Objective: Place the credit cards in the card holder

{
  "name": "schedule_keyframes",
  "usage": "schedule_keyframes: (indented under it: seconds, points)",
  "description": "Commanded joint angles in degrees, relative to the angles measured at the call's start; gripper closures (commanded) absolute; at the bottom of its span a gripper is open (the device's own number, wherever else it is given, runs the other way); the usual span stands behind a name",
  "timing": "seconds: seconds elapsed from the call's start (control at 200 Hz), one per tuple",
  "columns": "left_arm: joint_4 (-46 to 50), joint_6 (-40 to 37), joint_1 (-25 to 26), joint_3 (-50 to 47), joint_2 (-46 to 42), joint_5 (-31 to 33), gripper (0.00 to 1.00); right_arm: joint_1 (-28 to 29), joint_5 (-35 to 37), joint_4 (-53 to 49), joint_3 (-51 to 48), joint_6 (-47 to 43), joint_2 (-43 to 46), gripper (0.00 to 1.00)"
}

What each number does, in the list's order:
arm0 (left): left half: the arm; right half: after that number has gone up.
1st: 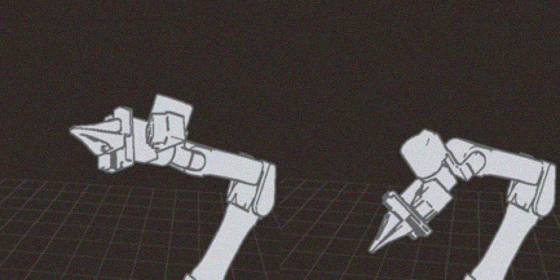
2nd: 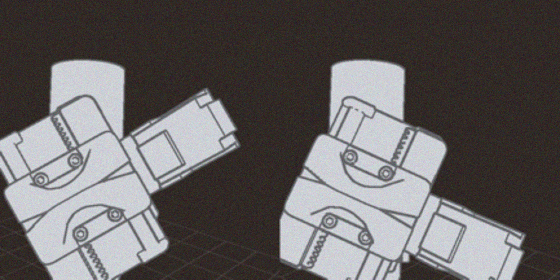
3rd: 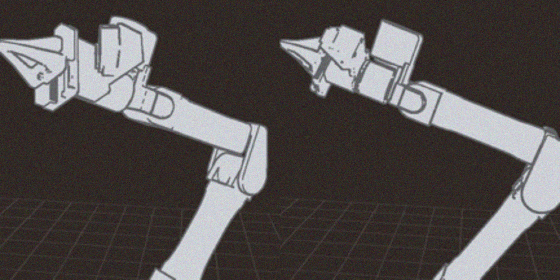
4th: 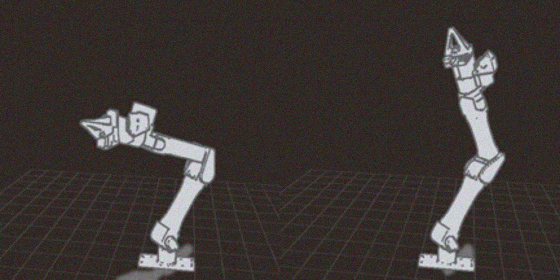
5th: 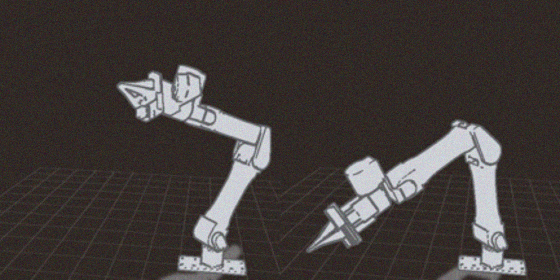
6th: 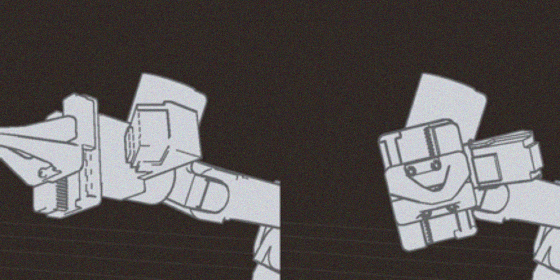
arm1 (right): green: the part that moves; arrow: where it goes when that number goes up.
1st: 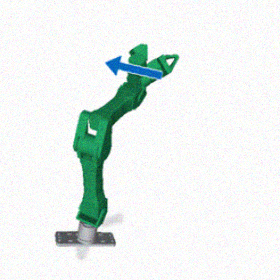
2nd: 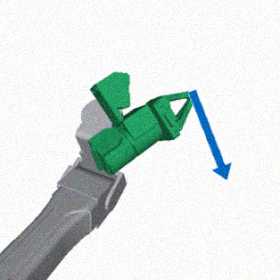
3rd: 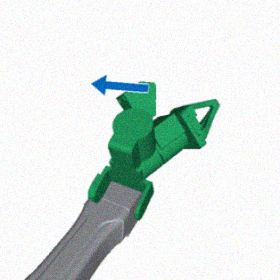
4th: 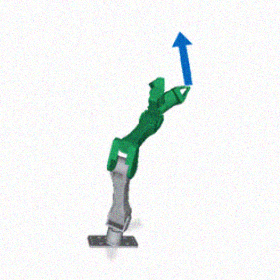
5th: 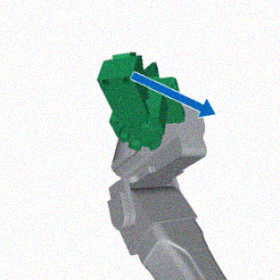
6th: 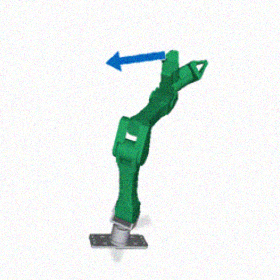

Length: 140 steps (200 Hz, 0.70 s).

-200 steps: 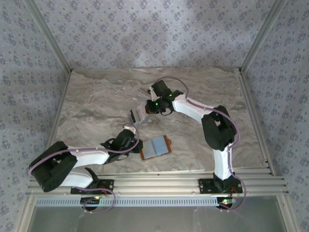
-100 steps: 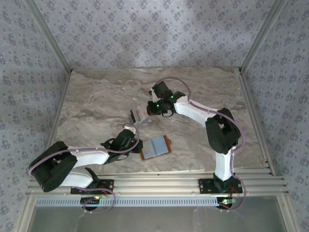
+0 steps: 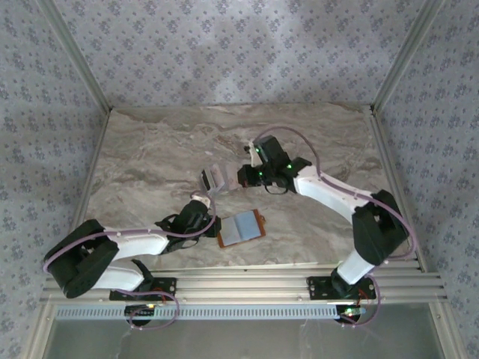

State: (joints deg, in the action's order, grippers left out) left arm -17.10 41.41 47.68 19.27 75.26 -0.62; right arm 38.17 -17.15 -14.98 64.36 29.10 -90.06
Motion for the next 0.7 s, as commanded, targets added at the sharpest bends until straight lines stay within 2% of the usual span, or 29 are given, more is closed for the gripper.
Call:
schedule_keyframes:
  seconds: [0.0,0.215,0.36,0.695]
  points:
    - [2.77,-1.42,0.13,-0.79,-1.32,0.4,0.93,0.37,-0.39,4.77,-7.5,2.43,4.93,1.0]
    - [3.48,-1.6,0.13,-0.85,-2.18,0.49,0.93,3.07,-0.35,11.2,-20.34,5.21,12.0,1.0]
    - [3.48,-1.53,0.21,-1.05,-2.35,0.46,0.93,4.86,0.01,11.53,-25.48,5.59,16.03,1.0]
    - [4.09,-1.16,0.18,-1.69,-2.92,0.62,0.93,6.59,-2.28,11.67,-28.35,6.12,14.84,1.0]
